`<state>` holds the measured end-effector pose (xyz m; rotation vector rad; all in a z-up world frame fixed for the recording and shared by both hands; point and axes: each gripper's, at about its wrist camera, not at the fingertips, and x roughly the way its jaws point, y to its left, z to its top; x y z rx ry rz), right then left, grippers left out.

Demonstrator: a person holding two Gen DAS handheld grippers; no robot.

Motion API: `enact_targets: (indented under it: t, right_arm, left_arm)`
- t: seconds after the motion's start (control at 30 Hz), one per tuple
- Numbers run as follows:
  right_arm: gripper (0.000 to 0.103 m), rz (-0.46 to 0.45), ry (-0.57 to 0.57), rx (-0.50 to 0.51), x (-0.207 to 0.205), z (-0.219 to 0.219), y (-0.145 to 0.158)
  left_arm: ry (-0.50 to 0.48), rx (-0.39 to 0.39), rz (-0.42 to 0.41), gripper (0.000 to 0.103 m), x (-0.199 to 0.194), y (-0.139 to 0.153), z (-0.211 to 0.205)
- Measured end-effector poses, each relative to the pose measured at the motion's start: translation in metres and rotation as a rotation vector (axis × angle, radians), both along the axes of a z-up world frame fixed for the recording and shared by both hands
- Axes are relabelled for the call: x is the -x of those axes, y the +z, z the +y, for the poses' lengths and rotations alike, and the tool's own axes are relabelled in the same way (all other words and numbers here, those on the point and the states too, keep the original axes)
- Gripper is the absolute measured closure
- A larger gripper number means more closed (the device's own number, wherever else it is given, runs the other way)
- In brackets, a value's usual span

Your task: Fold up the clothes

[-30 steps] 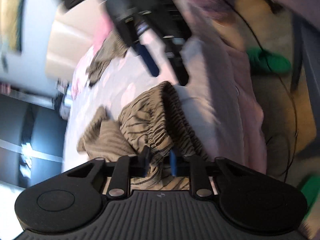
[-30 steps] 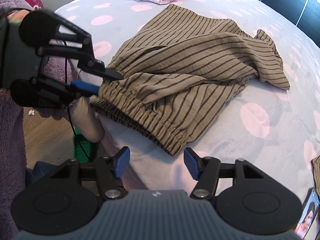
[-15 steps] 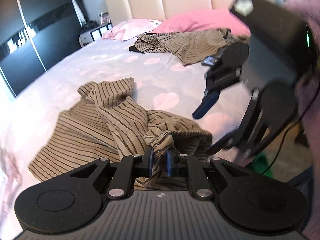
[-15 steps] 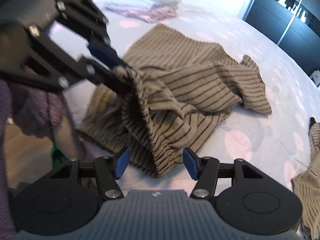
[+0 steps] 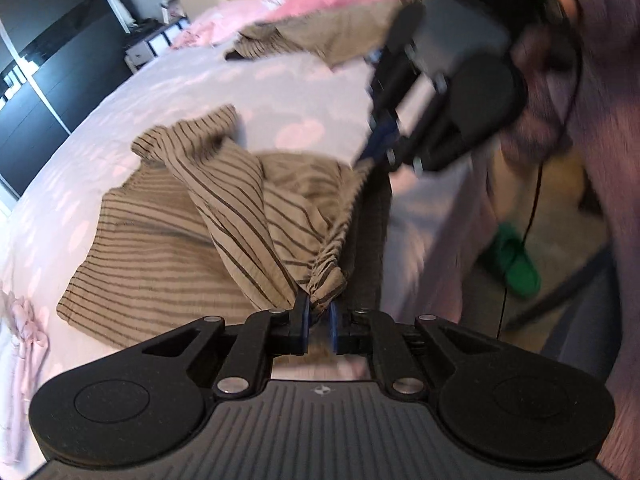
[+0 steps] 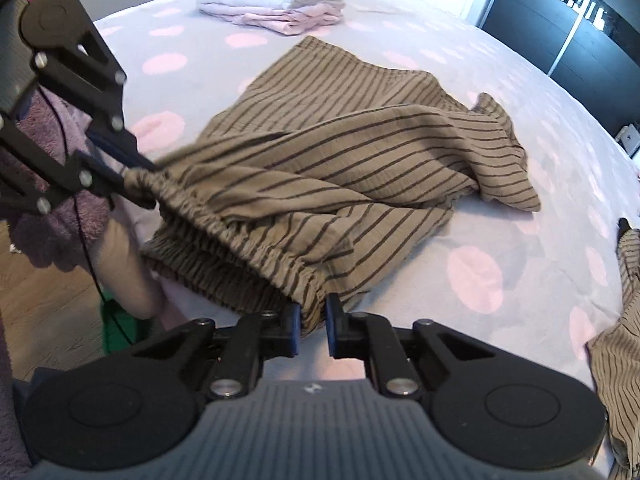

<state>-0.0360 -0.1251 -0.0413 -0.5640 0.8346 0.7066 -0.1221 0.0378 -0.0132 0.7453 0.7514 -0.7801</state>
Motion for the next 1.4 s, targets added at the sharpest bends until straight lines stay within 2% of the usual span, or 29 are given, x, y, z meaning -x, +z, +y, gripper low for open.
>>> enact_targets:
  t: [0.2, 0.33, 0.43, 0.5, 0.73, 0.97, 1.17, 1.4]
  right_arm:
    - [0.089, 0.028, 0.024, 0.038, -0.008, 0.005, -0.011]
    - [0.087, 0.047, 0.025, 0.064, -0.012, 0.006, -0.017]
    - [0.08, 0.054, 0.021, 0.043, -0.012, 0.002, -0.015]
    - [0.071, 0.02, 0.039, 0.039, -0.006, -0.002, -0.009]
    - [0.068, -0.14, 0.207, 0.064, 0.024, 0.0, -0.003]
    - [0.056, -0.252, 0.41, 0.163, 0.052, 0.016, -0.008]
    - [0.057, -0.292, 0.521, 0.278, 0.06, 0.028, -0.024]
    - [0.059, -0.354, 0.614, 0.416, 0.062, 0.035, -0.048]
  left_arm:
    - [-0.023, -0.116, 0.025, 0.096, -0.004, -0.032, -0.007]
    - [-0.063, -0.154, 0.025, 0.096, -0.004, -0.046, -0.012]
    - [-0.067, -0.159, 0.03, 0.096, -0.002, -0.048, -0.011]
    - [-0.066, -0.161, 0.032, 0.095, -0.002, -0.049, -0.01]
    - [-0.081, -0.178, 0.031, 0.095, -0.002, -0.054, -0.014]
    - [-0.067, -0.166, 0.072, 0.095, -0.008, -0.053, -0.012]
    - [-0.065, -0.182, 0.118, 0.095, -0.016, -0.052, -0.016]
    - [-0.074, -0.246, 0.155, 0.095, -0.022, -0.051, -0.027]
